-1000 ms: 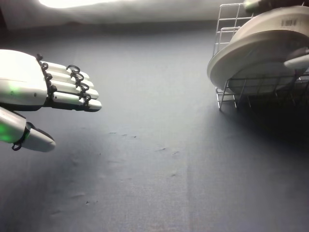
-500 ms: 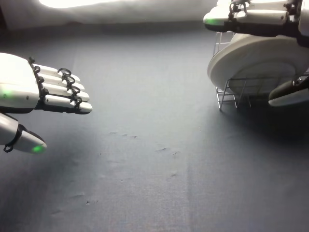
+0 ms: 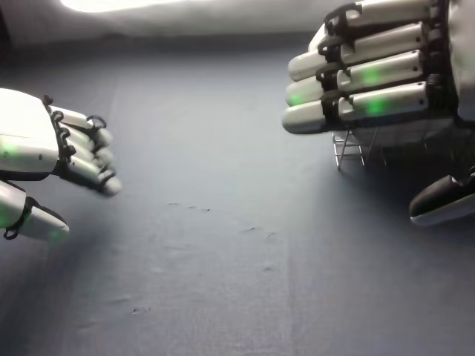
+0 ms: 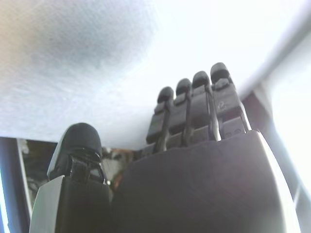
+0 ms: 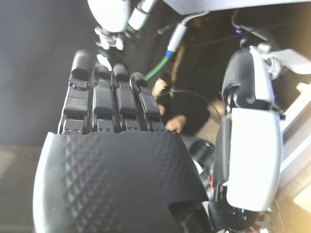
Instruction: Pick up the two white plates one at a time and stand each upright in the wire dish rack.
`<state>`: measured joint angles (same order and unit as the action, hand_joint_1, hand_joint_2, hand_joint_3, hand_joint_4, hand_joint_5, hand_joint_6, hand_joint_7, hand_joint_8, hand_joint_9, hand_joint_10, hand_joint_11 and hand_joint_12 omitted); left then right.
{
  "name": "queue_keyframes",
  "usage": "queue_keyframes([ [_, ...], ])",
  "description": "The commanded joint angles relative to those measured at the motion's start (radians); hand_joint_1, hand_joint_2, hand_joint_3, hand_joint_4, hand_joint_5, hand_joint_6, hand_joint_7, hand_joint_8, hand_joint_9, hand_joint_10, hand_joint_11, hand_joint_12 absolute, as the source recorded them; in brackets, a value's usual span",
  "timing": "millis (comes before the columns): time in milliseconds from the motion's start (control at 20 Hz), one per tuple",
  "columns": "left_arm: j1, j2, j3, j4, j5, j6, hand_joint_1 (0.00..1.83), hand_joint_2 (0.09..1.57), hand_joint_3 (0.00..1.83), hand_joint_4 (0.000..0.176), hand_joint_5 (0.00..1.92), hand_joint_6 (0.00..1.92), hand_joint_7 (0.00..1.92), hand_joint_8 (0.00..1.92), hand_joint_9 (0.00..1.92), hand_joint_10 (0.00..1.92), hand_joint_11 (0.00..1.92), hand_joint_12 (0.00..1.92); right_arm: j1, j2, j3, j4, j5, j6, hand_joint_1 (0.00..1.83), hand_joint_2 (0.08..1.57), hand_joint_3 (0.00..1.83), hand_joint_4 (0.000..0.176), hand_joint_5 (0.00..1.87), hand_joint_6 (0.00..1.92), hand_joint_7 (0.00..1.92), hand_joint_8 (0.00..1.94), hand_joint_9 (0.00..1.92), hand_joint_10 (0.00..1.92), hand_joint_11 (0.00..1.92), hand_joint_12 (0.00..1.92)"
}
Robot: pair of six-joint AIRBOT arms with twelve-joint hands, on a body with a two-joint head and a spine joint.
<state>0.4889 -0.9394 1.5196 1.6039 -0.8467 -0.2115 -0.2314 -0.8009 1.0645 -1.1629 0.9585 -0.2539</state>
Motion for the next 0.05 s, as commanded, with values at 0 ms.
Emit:
queue_keyframes([
  [0,-0.007,0.004,-0.003,-0.054,-0.017,-0.001,0.00,1.37,0.00,0.000,0.78,0.09,0.89,0.11,0.81,0.19,0.25,1.28,0.012,0.005,-0.009,0.055,0.066,-0.007,0.32,1.13,0.00,0.000,0.55,0.10,0.67,0.09,0.60,0.18,0.03,1.30],
])
